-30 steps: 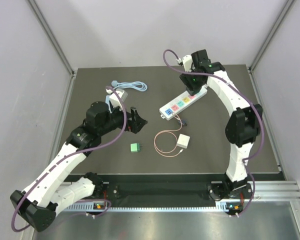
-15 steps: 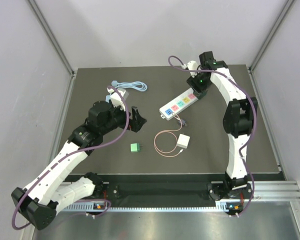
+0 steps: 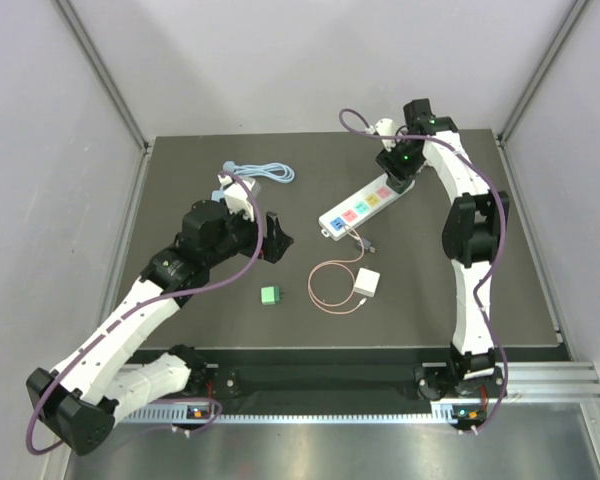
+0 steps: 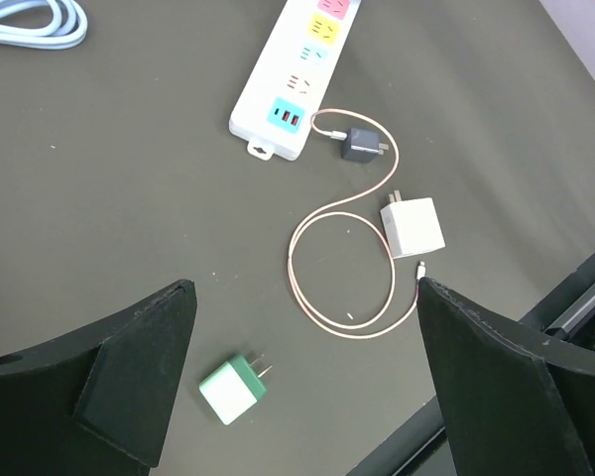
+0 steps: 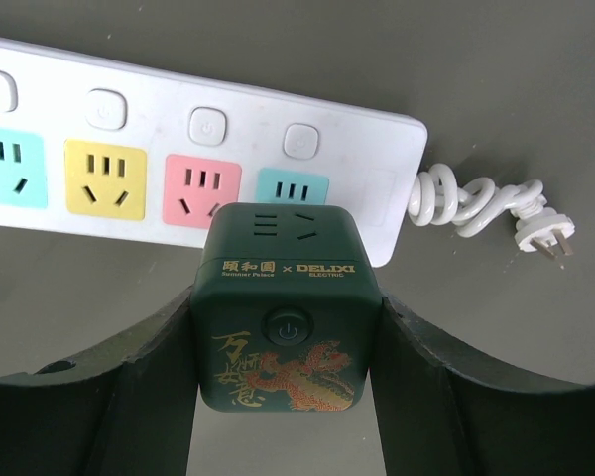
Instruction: Insert the plug
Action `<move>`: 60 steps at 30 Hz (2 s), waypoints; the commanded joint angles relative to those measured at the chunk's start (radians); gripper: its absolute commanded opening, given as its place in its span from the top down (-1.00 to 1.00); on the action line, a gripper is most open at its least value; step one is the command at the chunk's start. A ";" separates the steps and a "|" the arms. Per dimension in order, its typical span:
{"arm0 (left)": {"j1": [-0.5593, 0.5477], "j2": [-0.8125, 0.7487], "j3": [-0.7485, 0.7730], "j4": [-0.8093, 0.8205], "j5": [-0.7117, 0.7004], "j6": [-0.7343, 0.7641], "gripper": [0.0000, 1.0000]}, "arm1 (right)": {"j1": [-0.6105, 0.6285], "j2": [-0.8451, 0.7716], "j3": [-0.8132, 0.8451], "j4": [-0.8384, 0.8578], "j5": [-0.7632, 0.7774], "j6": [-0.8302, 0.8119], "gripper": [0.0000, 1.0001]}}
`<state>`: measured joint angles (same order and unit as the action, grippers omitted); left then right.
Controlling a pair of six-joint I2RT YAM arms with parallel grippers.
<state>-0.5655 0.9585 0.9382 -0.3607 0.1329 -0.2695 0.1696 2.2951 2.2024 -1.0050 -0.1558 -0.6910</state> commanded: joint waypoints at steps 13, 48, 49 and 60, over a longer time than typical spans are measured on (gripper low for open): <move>-0.001 0.005 0.019 0.040 -0.012 0.018 -0.93 | -0.015 0.058 0.082 -0.003 -0.073 -0.035 1.00; -0.002 -0.006 0.017 0.040 -0.007 0.021 -0.93 | -0.035 0.067 -0.004 0.085 -0.007 0.085 1.00; -0.004 -0.004 0.017 0.040 -0.006 0.021 -0.93 | -0.035 0.067 0.000 0.069 -0.023 0.065 1.00; -0.004 0.000 0.016 0.040 -0.010 0.023 -0.93 | -0.045 0.059 0.016 -0.044 -0.041 -0.035 1.00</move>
<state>-0.5655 0.9649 0.9382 -0.3607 0.1295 -0.2615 0.1471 2.3421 2.2261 -0.9253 -0.2035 -0.6930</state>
